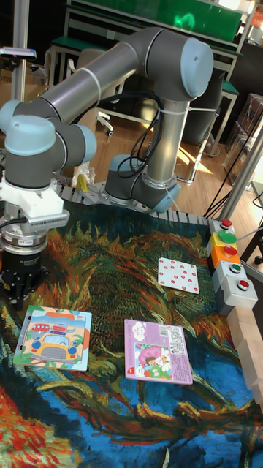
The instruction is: Assemble one piece of a puzzle
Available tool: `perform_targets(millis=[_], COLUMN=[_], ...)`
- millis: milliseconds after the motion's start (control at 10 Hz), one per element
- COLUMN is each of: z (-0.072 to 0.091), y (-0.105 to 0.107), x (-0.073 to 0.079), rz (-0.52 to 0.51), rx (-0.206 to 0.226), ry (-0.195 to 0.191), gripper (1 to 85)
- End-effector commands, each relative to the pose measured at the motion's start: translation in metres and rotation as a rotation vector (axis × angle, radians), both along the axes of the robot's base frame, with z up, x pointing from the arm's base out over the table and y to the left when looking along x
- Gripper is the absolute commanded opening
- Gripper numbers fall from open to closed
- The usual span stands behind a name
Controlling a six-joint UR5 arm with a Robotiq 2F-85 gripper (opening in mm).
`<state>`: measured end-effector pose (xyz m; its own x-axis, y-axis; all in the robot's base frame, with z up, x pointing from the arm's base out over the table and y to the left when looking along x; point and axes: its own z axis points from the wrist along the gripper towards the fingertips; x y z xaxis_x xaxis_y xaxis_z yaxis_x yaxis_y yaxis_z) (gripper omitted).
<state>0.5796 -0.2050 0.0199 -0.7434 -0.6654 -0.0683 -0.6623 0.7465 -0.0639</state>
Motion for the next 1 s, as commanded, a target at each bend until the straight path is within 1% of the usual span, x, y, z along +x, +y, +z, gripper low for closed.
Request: perform_targets(millis=[0,100,300,500,700,800,900], z=[0.001,0.001,0.002,0.003,0.022,0.031,0.036], y=[-0.010,-0.001,0.004,0.009,0.042,0.060,0.078], x=[-0.013,-0.010,-0.004,-0.005,-0.007,-0.003,0.002], rz=[0.009,0.003,0.002,-0.011,-0.046,-0.061,-0.081], rx=[-0.032,0.001,0.021,0.031,0.040,0.045,0.047], ry=[0.049,0.038,0.014,0.020,0.045,0.056,0.058], gripper=[1.3,1.3,1.3,1.3,1.3,1.3,1.3])
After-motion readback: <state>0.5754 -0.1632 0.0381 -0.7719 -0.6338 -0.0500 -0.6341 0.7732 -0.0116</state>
